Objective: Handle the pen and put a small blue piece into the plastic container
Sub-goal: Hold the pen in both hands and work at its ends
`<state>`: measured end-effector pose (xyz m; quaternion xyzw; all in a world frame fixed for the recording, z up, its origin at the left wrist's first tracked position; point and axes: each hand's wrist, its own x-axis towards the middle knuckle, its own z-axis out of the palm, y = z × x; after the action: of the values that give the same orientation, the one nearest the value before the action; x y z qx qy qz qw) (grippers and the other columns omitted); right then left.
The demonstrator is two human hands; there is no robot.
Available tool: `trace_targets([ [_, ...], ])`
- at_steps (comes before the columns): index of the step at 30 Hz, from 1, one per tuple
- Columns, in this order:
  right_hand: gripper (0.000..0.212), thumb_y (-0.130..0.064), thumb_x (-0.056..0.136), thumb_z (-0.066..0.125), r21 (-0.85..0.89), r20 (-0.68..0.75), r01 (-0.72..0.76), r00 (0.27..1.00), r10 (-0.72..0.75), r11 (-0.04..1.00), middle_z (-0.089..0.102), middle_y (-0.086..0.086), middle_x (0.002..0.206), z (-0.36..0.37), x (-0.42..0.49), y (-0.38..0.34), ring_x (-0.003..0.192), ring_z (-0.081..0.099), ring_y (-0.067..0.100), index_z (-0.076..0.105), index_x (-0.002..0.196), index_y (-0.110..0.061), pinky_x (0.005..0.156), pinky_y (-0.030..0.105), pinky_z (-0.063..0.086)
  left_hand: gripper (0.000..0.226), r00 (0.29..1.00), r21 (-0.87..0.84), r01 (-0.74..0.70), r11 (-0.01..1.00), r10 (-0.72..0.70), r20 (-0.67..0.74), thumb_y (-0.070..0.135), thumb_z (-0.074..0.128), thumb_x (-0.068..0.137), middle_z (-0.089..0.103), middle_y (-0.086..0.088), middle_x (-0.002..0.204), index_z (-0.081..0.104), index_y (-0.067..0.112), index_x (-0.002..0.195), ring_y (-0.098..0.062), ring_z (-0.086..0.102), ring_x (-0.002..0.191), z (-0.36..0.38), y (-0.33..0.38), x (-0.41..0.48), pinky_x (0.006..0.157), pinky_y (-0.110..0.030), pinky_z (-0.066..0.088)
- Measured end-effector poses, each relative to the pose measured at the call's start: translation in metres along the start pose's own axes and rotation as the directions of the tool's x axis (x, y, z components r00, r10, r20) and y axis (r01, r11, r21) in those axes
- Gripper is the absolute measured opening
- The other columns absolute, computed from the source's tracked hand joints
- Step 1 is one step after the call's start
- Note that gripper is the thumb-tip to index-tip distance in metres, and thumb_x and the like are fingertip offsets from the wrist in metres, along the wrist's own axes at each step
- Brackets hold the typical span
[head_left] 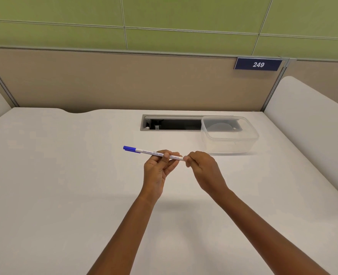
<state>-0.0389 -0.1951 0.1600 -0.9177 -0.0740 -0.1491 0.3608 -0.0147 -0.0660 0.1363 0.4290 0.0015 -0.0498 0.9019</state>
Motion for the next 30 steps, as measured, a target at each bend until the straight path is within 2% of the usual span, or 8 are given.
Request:
trace_targets([
  [4, 0.045, -0.024, 0.096, 0.038, 0.358, 0.093, -0.277, 0.961, 0.261, 0.892, 0.038, -0.004, 0.049, -0.001, 0.005, -0.006, 0.049, 0.032, 0.012, 0.041, 0.051, -0.020, 0.049, 0.016, 0.027, 0.017, 1.000, 0.002, -0.001, 1.000, 0.001, 0.019, 0.004, 0.045, 0.090, 0.076, -0.003, 0.072, 0.060, 0.006, 0.082, -0.018, 0.073, 0.073, 0.003, 0.001, 0.000, 0.062, -0.020, 0.058],
  [7, 0.049, -0.031, 0.095, 0.038, 0.626, 0.396, -0.577, 0.815, 0.424, 0.525, 0.034, -0.009, 0.038, -0.005, 0.009, -0.008, 0.041, 0.030, 0.009, 0.040, 0.049, -0.017, 0.045, 0.019, 0.030, 0.016, 0.999, 0.029, -0.018, 0.999, 0.018, 0.028, 0.004, 0.045, 0.091, 0.076, -0.002, 0.072, 0.059, 0.007, 0.083, -0.018, 0.073, 0.074, 0.004, 0.001, 0.000, 0.063, -0.019, 0.058],
  [9, 0.049, -0.034, 0.095, 0.037, 0.645, 0.463, -0.618, 0.784, 0.413, 0.449, 0.034, -0.011, 0.035, -0.007, 0.009, -0.007, 0.039, 0.032, 0.008, 0.041, 0.049, -0.017, 0.044, 0.018, 0.032, 0.016, 0.999, 0.034, -0.024, 0.999, 0.023, 0.028, 0.004, 0.045, 0.091, 0.076, -0.002, 0.072, 0.059, 0.007, 0.083, -0.017, 0.073, 0.075, 0.004, 0.002, 0.000, 0.064, -0.019, 0.058],
  [14, 0.027, -0.029, 0.094, 0.042, 0.202, 0.105, -0.220, 0.974, 0.202, 0.954, 0.051, -0.002, 0.058, -0.004, 0.001, -0.006, 0.054, 0.045, 0.008, 0.056, 0.077, -0.013, 0.051, 0.010, 0.034, 0.016, 1.000, -0.006, -0.010, 1.000, 0.010, -0.002, 0.004, 0.046, 0.090, 0.076, -0.003, 0.072, 0.060, 0.007, 0.083, -0.018, 0.073, 0.074, 0.004, 0.004, 0.001, 0.064, -0.021, 0.058],
  [17, 0.016, -0.021, 0.090, 0.052, -0.101, 0.025, 0.013, 1.000, -0.010, 0.995, 0.056, 0.004, 0.076, 0.000, -0.003, 0.001, 0.066, 0.043, 0.013, 0.057, 0.098, -0.008, 0.061, 0.017, 0.033, 0.017, 1.000, -0.006, -0.004, 1.000, 0.004, -0.012, 0.004, 0.045, 0.090, 0.076, -0.002, 0.072, 0.061, 0.007, 0.083, -0.019, 0.073, 0.074, 0.003, 0.004, 0.001, 0.063, -0.021, 0.058],
  [21, 0.015, -0.012, 0.087, 0.054, -0.275, -0.008, 0.185, 0.981, -0.195, 0.943, 0.062, 0.019, 0.078, -0.005, -0.004, 0.004, 0.070, 0.048, 0.027, 0.062, 0.090, 0.000, 0.060, 0.029, 0.033, 0.017, 1.000, -0.002, 0.002, 1.000, -0.002, -0.006, 0.004, 0.045, 0.090, 0.076, -0.003, 0.072, 0.061, 0.007, 0.084, -0.019, 0.073, 0.074, 0.003, 0.003, -0.001, 0.062, -0.021, 0.058],
  [24, 0.013, -0.009, 0.088, 0.052, -0.165, -0.026, 0.155, 0.987, -0.161, 0.974, 0.058, 0.016, 0.071, -0.006, -0.004, 0.004, 0.067, 0.041, 0.021, 0.061, 0.083, -0.001, 0.059, 0.022, 0.025, 0.016, 1.000, -0.001, 0.002, 1.000, -0.002, 0.004, 0.005, 0.046, 0.090, 0.076, -0.003, 0.072, 0.061, 0.007, 0.084, -0.020, 0.073, 0.074, 0.003, 0.002, -0.001, 0.062, -0.021, 0.058],
  [30, 0.038, -0.014, 0.092, 0.044, 0.303, 0.043, -0.189, 0.982, 0.184, 0.934, 0.041, 0.003, 0.053, -0.007, 0.001, -0.003, 0.053, 0.037, 0.015, 0.044, 0.054, -0.014, 0.054, 0.023, 0.029, 0.016, 1.000, -0.003, -0.002, 1.000, 0.002, 0.027, 0.005, 0.045, 0.090, 0.076, -0.004, 0.072, 0.059, 0.007, 0.083, -0.019, 0.073, 0.074, 0.006, 0.003, -0.001, 0.063, -0.021, 0.058],
])
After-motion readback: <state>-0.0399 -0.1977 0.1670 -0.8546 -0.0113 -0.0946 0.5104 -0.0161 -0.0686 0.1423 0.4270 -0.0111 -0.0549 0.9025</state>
